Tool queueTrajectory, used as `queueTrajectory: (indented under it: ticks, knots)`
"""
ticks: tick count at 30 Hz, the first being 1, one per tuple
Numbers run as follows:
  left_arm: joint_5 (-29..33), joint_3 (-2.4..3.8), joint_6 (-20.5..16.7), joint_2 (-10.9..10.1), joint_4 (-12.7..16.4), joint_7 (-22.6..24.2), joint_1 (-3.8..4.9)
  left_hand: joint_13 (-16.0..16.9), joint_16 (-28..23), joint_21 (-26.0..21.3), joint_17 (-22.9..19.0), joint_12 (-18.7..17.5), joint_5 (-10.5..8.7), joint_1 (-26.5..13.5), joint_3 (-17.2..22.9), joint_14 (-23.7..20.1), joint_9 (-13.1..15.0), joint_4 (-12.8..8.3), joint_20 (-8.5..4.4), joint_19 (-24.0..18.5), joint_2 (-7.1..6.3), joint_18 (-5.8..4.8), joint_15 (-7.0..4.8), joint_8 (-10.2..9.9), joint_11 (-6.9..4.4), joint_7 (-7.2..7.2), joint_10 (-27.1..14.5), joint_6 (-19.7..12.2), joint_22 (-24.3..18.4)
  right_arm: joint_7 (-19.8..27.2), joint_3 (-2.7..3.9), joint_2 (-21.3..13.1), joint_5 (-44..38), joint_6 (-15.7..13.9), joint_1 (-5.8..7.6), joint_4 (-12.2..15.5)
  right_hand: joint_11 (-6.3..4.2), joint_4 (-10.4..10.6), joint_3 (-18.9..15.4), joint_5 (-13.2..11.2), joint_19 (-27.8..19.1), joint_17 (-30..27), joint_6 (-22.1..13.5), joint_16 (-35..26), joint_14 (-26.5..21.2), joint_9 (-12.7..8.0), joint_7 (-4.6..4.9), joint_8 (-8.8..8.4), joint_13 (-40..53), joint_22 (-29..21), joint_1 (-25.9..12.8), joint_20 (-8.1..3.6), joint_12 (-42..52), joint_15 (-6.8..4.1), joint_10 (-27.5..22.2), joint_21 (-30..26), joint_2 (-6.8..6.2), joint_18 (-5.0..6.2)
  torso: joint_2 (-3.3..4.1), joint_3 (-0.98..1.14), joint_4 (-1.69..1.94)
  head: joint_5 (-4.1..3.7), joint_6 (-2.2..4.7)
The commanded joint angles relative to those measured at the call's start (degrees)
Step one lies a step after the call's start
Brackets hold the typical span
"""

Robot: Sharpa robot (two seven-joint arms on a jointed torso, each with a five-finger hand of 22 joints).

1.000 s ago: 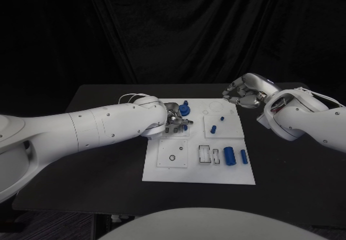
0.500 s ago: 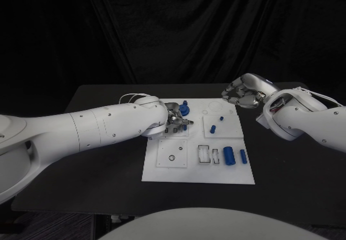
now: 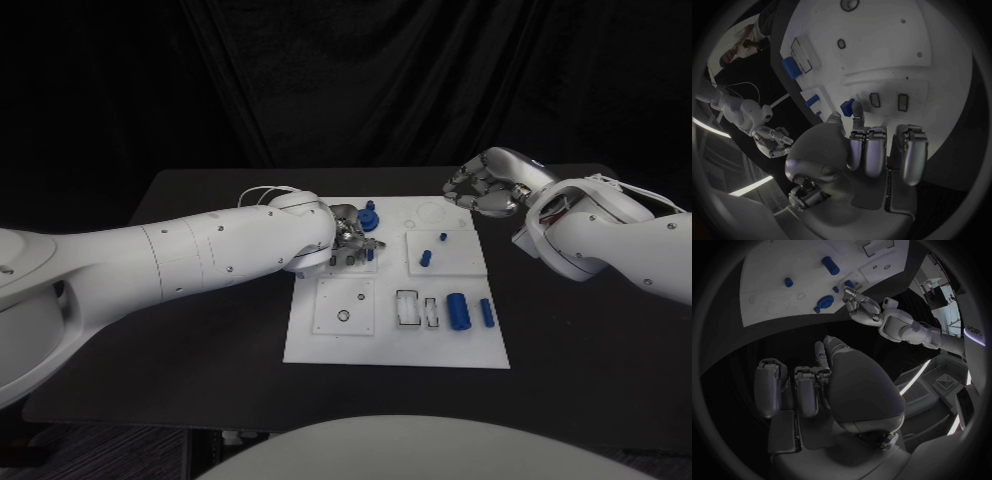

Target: Assemble the parts on the task board

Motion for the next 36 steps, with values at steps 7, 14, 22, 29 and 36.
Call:
queueTrajectory:
  ticks: [7,14,22,29,36]
  knots:
    - [-0.27,0.04,1.58,0.19,-0.18,0.49,-0.21,14.91,-0.34,0.17,13.44,-0.41,1.86,1.28,0.89,5.92,0.10,-0.40,-0.04,6.13,-0.37,-0.35,0.02,-1.38,0.22,0.50,6.16,-0.21,15.09,-1.21,0.05,0.11,-0.08,0.44,-0.13,-0.06,0.16,-0.08,0.34,0.29,0.22,15.10,0.39,0.15,5.97,-0.07,0.04,0.15,15.09,11.71,0.62,-0.10,0.16,-0.03,6.07,-0.45,0.06,0.29,-0.06,-0.02,0.01,0.00,0.01]
    - [-0.27,0.04,1.93,0.21,-0.25,0.74,-0.26,14.91,-0.37,0.17,13.32,-0.41,2.58,1.65,1.17,5.89,0.16,-0.61,0.03,6.13,-0.65,-0.35,0.08,-2.02,0.30,0.59,6.16,-0.42,15.09,-1.22,0.05,0.17,-0.08,0.48,-0.13,-0.08,0.16,-0.08,0.34,0.29,0.22,15.10,0.39,0.15,5.97,-0.07,0.04,0.15,15.09,11.71,0.62,-0.10,0.16,-0.03,6.07,-0.45,0.06,0.29,-0.08,-0.06,0.08,-0.09,0.01]
    - [-0.27,0.04,2.02,0.23,-0.24,1.13,-0.29,14.91,-0.40,0.17,13.18,-0.41,2.86,1.83,1.36,5.86,0.16,-0.70,0.07,6.13,-0.75,-0.35,0.14,-2.42,0.36,0.68,6.16,-0.57,15.09,-1.32,0.05,0.19,-0.08,0.65,-0.13,-0.13,0.16,-0.14,0.38,0.40,0.18,15.10,0.38,0.15,5.97,-0.08,0.04,0.14,15.09,11.69,0.70,-0.10,0.16,-0.04,6.07,-0.52,0.07,0.31,-0.09,-0.06,0.07,-0.02,0.01]
    - [-0.27,0.04,2.08,0.26,-0.31,1.47,-0.32,14.91,-0.43,0.17,13.06,-0.41,2.92,2.06,1.61,5.84,0.15,-0.83,0.11,6.13,-0.76,-0.35,0.20,-2.80,0.42,0.73,6.16,-0.67,15.09,-1.40,0.05,0.25,-0.08,0.79,-0.13,-0.17,0.15,-0.15,0.39,0.43,0.14,15.10,0.38,0.15,5.97,-0.08,0.04,0.14,15.09,11.67,0.71,-0.10,0.16,-0.04,6.07,-0.59,0.06,0.33,-0.10,-0.07,0.05,-0.01,0.01]
    - [-0.27,0.04,2.23,0.22,-0.36,1.71,-0.34,14.91,-0.45,0.17,12.99,-0.41,5.73,3.06,2.95,5.82,0.19,-1.42,0.28,6.13,-1.04,-0.35,0.34,-4.26,0.55,0.85,6.16,-0.65,15.09,-1.44,0.05,0.32,-0.08,0.89,-0.13,-0.22,0.15,-0.17,0.40,0.47,0.06,15.10,0.37,0.15,5.97,-0.09,0.04,0.13,15.09,11.62,0.73,-0.10,0.16,-0.04,6.07,-0.71,0.06,0.37,-0.13,-0.06,0.10,-0.09,0.01]
